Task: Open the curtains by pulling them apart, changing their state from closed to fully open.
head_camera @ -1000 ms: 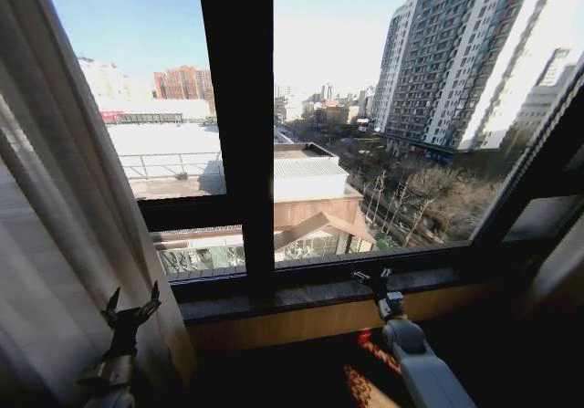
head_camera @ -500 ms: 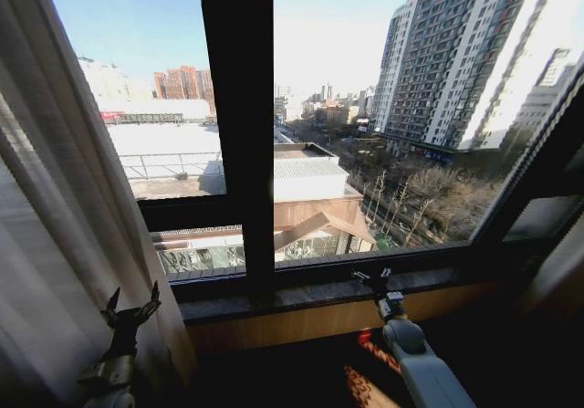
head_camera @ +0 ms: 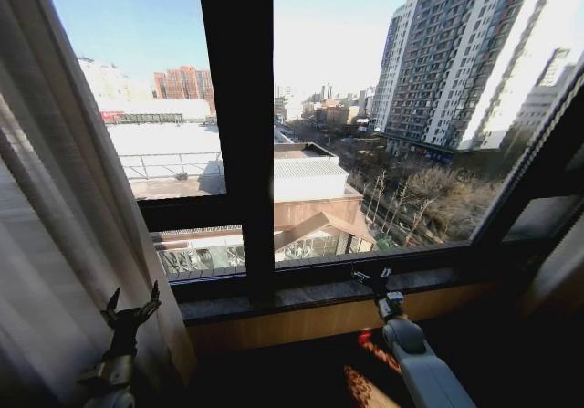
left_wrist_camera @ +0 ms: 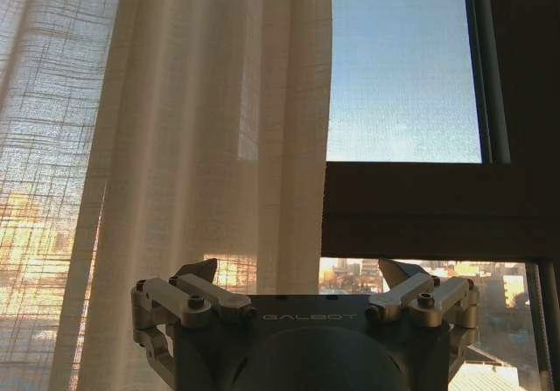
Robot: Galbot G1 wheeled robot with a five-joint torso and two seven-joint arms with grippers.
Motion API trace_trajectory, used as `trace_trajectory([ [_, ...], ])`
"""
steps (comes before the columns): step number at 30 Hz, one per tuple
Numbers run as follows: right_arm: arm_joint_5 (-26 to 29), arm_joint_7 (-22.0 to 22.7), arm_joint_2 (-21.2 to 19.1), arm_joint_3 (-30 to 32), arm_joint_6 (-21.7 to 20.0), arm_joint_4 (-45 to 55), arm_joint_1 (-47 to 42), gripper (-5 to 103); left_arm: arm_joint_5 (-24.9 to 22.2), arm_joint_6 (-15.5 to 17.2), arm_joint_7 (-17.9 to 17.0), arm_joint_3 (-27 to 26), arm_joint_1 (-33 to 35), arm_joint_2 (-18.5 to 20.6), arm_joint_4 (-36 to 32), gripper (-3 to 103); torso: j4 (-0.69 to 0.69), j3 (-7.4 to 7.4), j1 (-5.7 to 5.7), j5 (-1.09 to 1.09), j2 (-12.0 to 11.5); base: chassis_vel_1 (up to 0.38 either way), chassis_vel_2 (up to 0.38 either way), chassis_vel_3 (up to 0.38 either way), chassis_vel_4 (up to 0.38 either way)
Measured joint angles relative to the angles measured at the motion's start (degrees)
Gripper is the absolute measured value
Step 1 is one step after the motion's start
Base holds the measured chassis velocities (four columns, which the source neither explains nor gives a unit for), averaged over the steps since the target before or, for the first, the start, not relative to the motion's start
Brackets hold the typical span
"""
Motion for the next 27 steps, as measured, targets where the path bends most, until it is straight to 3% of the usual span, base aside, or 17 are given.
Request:
trace_trajectory([
  [27,0.0,0.0,0.0,0.0,0.0,0.0,0.0,100,0.0,0.0,0.0,0.0,0.0,0.0,0.0,100,0.0,0.0,0.0,0.0,0.0,0.0,0.0,0.0,0.0],
])
